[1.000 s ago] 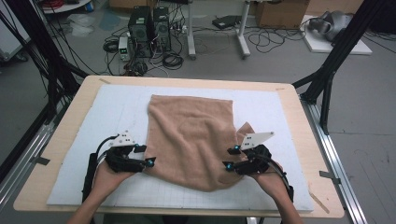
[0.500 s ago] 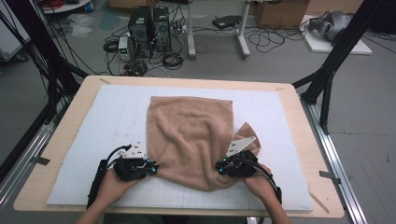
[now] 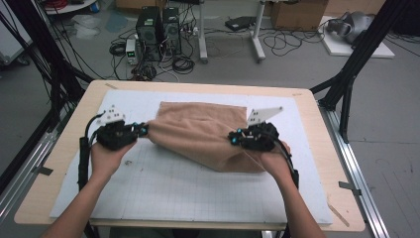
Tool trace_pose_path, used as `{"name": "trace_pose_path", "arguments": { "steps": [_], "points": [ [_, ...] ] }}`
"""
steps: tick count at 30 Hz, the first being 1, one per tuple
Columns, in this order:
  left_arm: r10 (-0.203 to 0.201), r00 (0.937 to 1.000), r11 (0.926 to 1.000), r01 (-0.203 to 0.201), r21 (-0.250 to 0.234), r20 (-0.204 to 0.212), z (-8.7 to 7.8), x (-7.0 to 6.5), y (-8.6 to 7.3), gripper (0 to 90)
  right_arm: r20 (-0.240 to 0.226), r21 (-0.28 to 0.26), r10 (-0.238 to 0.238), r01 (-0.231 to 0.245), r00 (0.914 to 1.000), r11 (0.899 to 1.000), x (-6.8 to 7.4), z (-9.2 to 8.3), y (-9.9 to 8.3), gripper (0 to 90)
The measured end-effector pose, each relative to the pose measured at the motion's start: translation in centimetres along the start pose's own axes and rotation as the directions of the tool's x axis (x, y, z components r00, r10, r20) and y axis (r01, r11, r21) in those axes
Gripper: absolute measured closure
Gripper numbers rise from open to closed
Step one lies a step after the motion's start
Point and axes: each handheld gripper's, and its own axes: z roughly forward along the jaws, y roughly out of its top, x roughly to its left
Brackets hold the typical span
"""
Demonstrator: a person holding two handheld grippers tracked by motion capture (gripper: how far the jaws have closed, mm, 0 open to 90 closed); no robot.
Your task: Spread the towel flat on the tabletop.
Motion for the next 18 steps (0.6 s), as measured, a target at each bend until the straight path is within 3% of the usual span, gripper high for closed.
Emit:
{"name": "trace_pose_path", "arguments": {
  "steps": [2,4,5,9,12,14,16,18],
  "points": [
    [-0.020,0.9994,0.9982,0.021,0.056,-0.027,2.3,1.0,0.9,81.8,0.034,0.015,0.038,-0.039,0.9987,0.999,-2.2,1.1,0.4,82.8],
    [-0.026,0.9978,0.9966,0.031,0.076,-0.060,4.3,1.6,1.1,81.5,0.069,0.051,0.079,-0.082,0.9945,0.995,-4.0,2.4,0.4,82.7],
    [-0.053,0.9962,0.9944,0.059,0.087,-0.068,5.3,1.9,1.0,81.3,0.081,0.060,0.101,-0.106,0.9916,0.993,-4.8,3.1,0.1,82.7],
    [-0.113,0.9903,0.9804,0.124,0.152,-0.080,8.0,2.7,-0.1,70.8,0.120,0.118,0.195,-0.209,0.9734,0.971,-7.1,5.6,-1.8,80.8],
    [-0.101,0.9925,0.9772,0.112,0.181,-0.070,7.9,2.9,-0.3,57.9,0.126,0.108,0.228,-0.242,0.9654,0.964,-7.7,6.0,-2.5,72.5],
    [-0.060,0.9960,0.9809,0.072,0.181,-0.066,7.1,2.8,0.0,53.3,0.142,0.084,0.202,-0.216,0.9690,0.973,-7.5,5.4,-2.3,66.6],
    [-0.057,0.9969,0.9868,0.064,0.149,-0.054,5.9,2.7,0.4,50.1,0.144,0.054,0.199,-0.209,0.9693,0.976,-7.3,4.3,-1.9,61.2],
    [-0.024,0.9985,0.9916,0.030,0.126,-0.049,4.7,2.4,0.8,49.1,0.139,0.028,0.186,-0.192,0.9726,0.981,-6.9,3.1,-1.6,60.9]
  ]
}}
